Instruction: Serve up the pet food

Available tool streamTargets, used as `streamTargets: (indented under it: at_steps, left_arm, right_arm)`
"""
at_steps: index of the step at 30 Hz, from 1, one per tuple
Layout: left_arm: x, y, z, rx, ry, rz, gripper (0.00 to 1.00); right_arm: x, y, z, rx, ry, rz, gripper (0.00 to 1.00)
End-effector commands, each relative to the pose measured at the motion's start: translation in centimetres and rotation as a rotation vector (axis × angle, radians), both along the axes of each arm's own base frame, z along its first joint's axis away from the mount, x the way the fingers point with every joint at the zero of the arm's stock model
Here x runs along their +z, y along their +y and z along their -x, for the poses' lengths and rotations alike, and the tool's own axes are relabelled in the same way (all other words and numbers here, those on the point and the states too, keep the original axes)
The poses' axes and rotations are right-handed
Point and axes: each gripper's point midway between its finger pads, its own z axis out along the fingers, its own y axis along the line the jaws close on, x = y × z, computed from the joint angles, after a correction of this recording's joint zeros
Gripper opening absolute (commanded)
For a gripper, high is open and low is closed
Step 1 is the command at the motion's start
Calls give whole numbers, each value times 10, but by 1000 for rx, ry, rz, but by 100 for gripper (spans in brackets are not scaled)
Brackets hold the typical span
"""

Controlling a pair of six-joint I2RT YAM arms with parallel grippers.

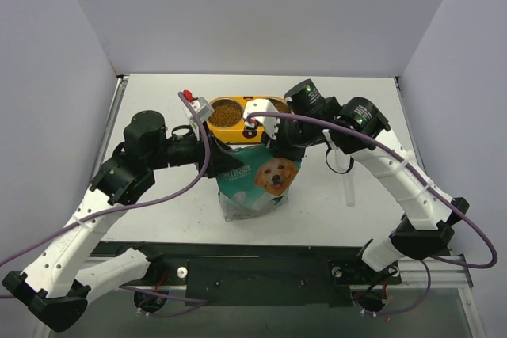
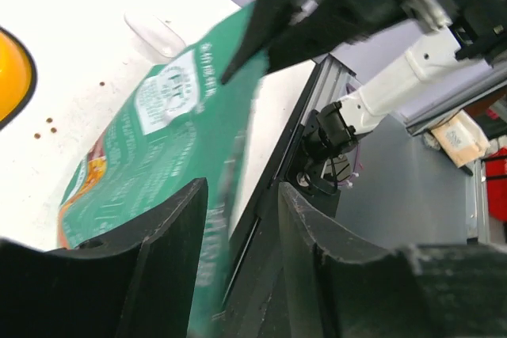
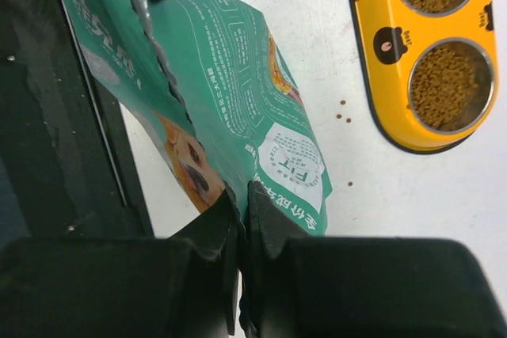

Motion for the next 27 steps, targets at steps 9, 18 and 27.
streamTargets:
  at_steps: [9, 18, 27]
  left_arm:
    - [16, -32, -13, 53, -236, 19, 30]
    - [21, -8, -16, 134, -284, -79, 0]
    - [30, -1, 6, 66, -260, -92, 0]
  right_arm:
    - [16, 3, 7, -177, 126, -139, 0]
    - [4, -50, -17, -345, 53, -157, 0]
    - [-1, -68, -13, -350, 48, -140, 0]
